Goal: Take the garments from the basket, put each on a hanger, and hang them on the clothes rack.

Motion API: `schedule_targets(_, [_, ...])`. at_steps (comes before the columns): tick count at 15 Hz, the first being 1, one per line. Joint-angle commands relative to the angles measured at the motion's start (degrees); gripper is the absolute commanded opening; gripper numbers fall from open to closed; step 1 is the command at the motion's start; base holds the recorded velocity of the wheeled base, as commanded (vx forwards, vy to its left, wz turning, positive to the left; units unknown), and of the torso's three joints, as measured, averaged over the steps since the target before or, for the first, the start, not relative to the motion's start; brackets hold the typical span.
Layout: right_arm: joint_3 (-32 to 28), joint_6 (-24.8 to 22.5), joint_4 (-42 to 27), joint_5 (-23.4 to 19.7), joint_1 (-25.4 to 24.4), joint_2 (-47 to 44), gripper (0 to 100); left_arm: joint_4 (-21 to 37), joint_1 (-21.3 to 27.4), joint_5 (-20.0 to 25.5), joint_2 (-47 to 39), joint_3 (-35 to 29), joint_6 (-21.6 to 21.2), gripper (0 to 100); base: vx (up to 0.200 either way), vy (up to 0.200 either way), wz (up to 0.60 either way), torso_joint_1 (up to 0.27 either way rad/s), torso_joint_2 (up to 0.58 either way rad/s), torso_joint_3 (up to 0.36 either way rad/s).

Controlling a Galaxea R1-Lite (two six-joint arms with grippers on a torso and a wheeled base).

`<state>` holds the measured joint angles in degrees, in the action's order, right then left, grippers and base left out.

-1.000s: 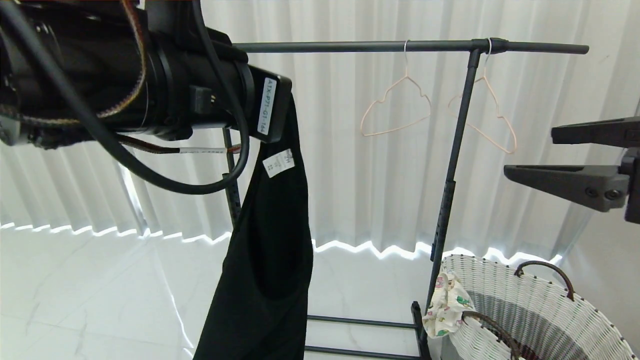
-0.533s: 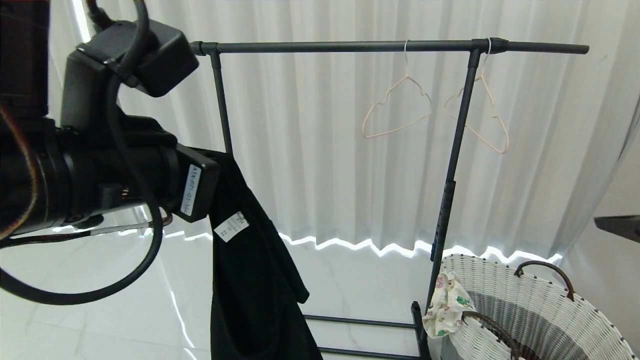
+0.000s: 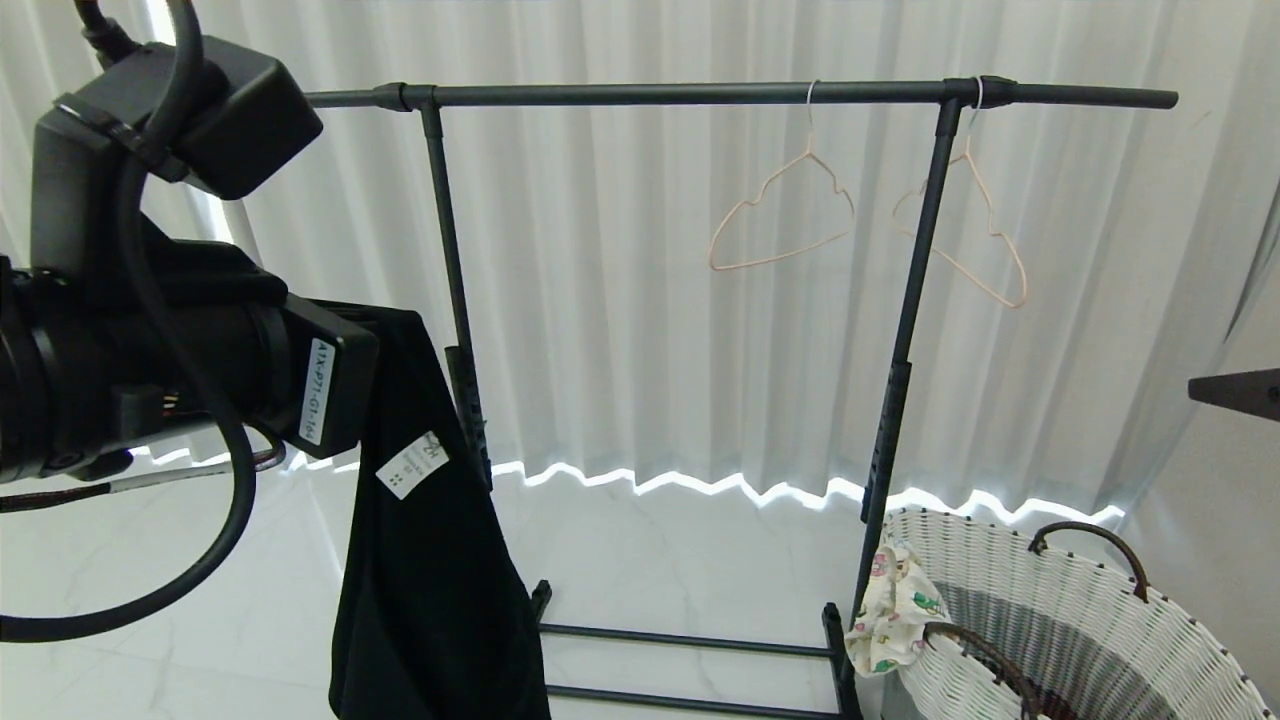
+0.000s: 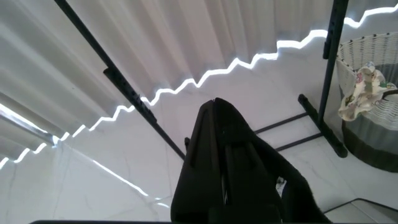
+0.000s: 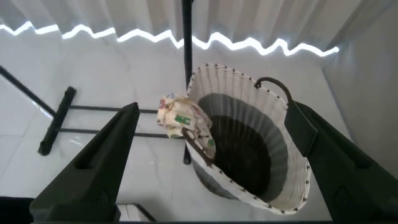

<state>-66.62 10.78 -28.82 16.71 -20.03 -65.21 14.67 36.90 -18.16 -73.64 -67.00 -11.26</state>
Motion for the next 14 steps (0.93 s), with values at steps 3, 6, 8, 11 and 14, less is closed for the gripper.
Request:
schedule_targets(3, [3.8, -2.2, 0.8, 3.9, 0.0, -0.2, 100, 0.0, -0.1, 0.0, 0.5, 0.1, 0.0, 0, 0.000, 0.000, 0.00, 0.000, 0.00, 0.000])
schedule_targets(6, [3.3, -2.9, 2.4, 3.7, 0.1, -0.1, 100, -0.1, 0.0, 0.0, 0.9, 0.7, 0.1, 0, 0.000, 0.000, 0.00, 0.000, 0.00, 0.000])
schedule_targets(8, [3.3, -3.0, 2.6, 3.7, 0.1, -0.1, 100, -1.6, -0.1, 0.0, 0.9, 1.7, 0.1, 0, 0.000, 0.000, 0.00, 0.034, -0.11, -0.122])
schedule_targets(11, [3.3, -3.0, 5.2, 3.6, 0.1, -0.2, 100, -6.7, -0.1, -0.1, 0.9, 3.9, -0.2, 0, 0.000, 0.000, 0.00, 0.126, -0.41, -0.253])
schedule_targets(14, [3.3, -3.0, 6.0, 3.4, 0.1, -0.4, 100, -9.2, -0.1, -0.1, 1.0, 5.7, -0.7, 0, 0.000, 0.000, 0.00, 0.163, -0.45, -0.286])
